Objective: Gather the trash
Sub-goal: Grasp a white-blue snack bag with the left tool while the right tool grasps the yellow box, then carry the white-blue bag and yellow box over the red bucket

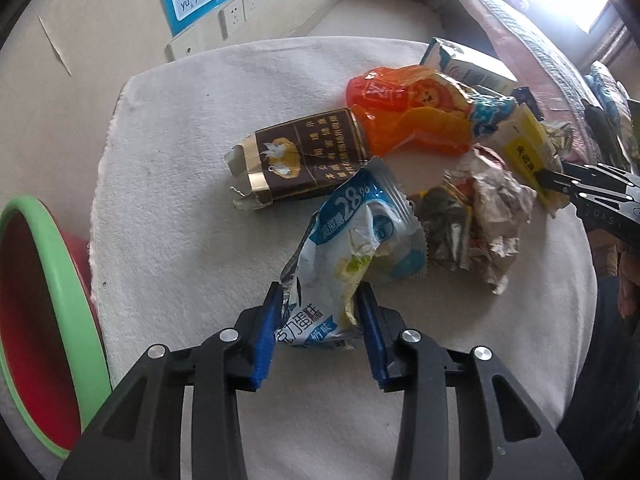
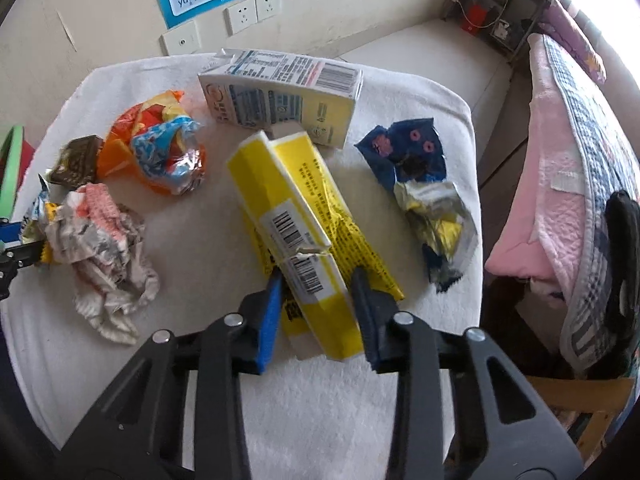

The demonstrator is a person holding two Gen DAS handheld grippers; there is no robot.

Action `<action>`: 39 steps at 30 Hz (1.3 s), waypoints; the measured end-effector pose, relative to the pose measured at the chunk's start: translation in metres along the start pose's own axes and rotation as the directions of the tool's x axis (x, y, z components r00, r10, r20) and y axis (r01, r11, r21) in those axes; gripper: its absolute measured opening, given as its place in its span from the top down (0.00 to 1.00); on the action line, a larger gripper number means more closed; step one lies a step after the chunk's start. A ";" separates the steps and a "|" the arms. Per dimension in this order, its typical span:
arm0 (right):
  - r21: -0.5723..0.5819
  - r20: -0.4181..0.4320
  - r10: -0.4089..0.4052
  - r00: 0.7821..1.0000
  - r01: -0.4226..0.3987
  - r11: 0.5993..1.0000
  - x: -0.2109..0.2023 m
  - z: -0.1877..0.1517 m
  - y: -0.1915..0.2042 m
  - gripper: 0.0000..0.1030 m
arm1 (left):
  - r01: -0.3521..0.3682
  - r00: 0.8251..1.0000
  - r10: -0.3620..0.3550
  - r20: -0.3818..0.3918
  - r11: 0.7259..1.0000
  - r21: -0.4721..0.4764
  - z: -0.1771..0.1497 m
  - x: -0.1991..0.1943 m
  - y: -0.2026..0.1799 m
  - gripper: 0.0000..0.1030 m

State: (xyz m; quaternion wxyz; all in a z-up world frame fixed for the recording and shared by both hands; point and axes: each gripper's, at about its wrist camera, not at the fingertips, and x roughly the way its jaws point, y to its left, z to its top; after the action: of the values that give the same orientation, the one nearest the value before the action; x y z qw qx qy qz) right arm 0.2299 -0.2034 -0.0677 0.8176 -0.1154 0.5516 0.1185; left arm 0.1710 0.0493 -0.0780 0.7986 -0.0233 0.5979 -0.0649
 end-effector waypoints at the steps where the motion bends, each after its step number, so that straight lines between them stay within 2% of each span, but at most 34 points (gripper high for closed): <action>1: 0.008 0.001 0.009 1.000 -0.009 1.000 -0.003 -0.002 -0.001 0.71 | 0.005 1.000 -0.005 0.004 1.000 0.000 -0.002 -0.003 -0.001 0.65; 6: 0.043 0.011 0.054 0.998 -0.055 0.998 -0.019 -0.010 -0.001 0.78 | 0.017 0.999 -0.016 0.029 1.000 -0.011 -0.012 -0.018 -0.004 0.65; 10: 0.065 0.021 0.086 0.996 -0.087 0.994 -0.031 -0.017 0.004 0.78 | 0.000 0.998 0.001 0.060 1.000 -0.012 -0.017 -0.029 -0.005 0.65; 22: 0.081 0.106 0.138 0.985 -0.147 0.986 -0.078 -0.028 0.020 0.78 | 0.018 0.990 -0.012 0.143 0.999 -0.038 -0.032 -0.075 -0.007 0.65; 30: 0.067 0.167 0.168 0.971 -0.181 0.981 -0.110 -0.024 0.038 0.78 | 0.022 0.978 -0.005 0.207 0.997 -0.078 -0.035 -0.106 0.001 0.65; 39: 0.039 0.194 0.212 0.958 -0.223 0.974 -0.125 -0.017 0.069 0.78 | 0.031 0.969 0.001 0.246 0.991 -0.127 -0.042 -0.128 0.020 0.65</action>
State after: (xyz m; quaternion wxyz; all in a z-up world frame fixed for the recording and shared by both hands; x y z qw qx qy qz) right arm 0.1475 -0.1519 0.0386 0.8511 -0.0177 0.4845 0.2015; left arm 0.0972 0.0874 0.0298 0.8625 -0.0878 0.4975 -0.0285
